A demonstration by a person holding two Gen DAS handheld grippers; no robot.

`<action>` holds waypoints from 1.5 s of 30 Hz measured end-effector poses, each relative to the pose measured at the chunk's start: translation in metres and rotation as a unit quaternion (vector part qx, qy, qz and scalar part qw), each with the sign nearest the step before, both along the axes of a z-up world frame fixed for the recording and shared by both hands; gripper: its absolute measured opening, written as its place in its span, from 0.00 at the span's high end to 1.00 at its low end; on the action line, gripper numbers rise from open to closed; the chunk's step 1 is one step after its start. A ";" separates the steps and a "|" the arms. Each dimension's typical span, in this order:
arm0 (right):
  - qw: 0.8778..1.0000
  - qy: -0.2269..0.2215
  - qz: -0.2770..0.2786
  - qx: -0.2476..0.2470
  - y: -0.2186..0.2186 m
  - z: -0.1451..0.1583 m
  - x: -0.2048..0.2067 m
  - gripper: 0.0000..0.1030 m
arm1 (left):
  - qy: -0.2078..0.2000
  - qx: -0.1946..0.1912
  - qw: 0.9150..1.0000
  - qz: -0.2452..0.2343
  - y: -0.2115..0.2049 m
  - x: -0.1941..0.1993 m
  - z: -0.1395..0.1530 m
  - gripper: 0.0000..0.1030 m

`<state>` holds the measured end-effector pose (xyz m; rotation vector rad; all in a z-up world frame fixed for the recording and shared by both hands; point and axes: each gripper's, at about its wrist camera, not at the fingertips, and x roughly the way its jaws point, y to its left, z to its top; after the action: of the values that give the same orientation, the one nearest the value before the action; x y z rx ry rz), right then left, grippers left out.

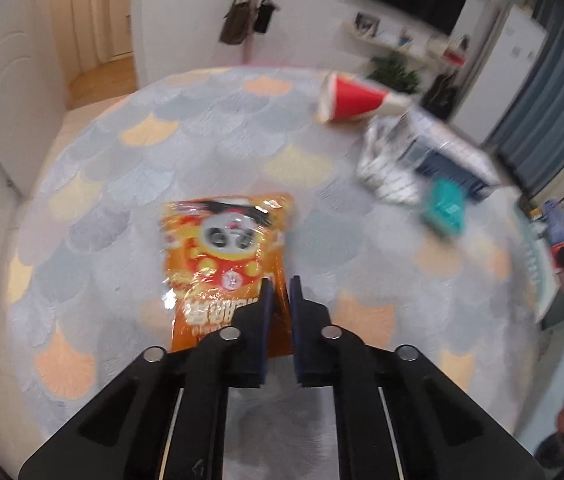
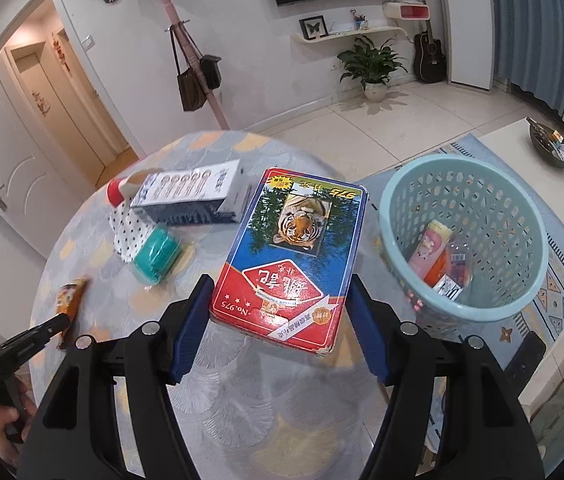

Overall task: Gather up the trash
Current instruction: 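Grasp the orange panda snack bag with the left tool while the right tool grasps the card box, then carry snack bag and card box over the blue basket and open both tools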

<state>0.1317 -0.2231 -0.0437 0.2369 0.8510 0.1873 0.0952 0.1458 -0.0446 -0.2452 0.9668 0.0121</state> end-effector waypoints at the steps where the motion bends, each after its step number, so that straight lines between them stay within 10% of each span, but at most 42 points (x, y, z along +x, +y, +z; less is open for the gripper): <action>1: 1.000 -0.004 -0.003 0.001 -0.003 0.002 0.000 0.39 | -0.007 -0.009 1.000 -0.004 -0.001 -0.002 0.005 0.96; 13: 0.994 -0.056 -0.088 -0.018 -0.077 0.031 0.008 0.39 | -0.111 -0.110 0.978 -0.138 -0.104 0.024 0.069 0.97; 24: 0.986 -0.009 -0.165 -0.033 -0.155 -0.012 0.055 0.39 | -0.088 -0.175 0.937 -0.289 -0.264 0.107 0.056 0.97; 39: 0.977 0.083 -0.198 -0.011 -0.196 -0.071 0.084 0.36 | -0.019 -0.157 0.934 -0.321 -0.354 0.166 -0.010 0.96; 45: 0.975 0.077 -0.207 -0.005 -0.202 -0.064 0.075 0.30 | -0.037 -0.146 0.938 -0.311 -0.349 0.158 0.001 0.49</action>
<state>0.2067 -0.4251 -0.1073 0.4178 0.9373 -0.2274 0.2530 -0.2029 -0.0435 -0.2011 0.9359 -0.7230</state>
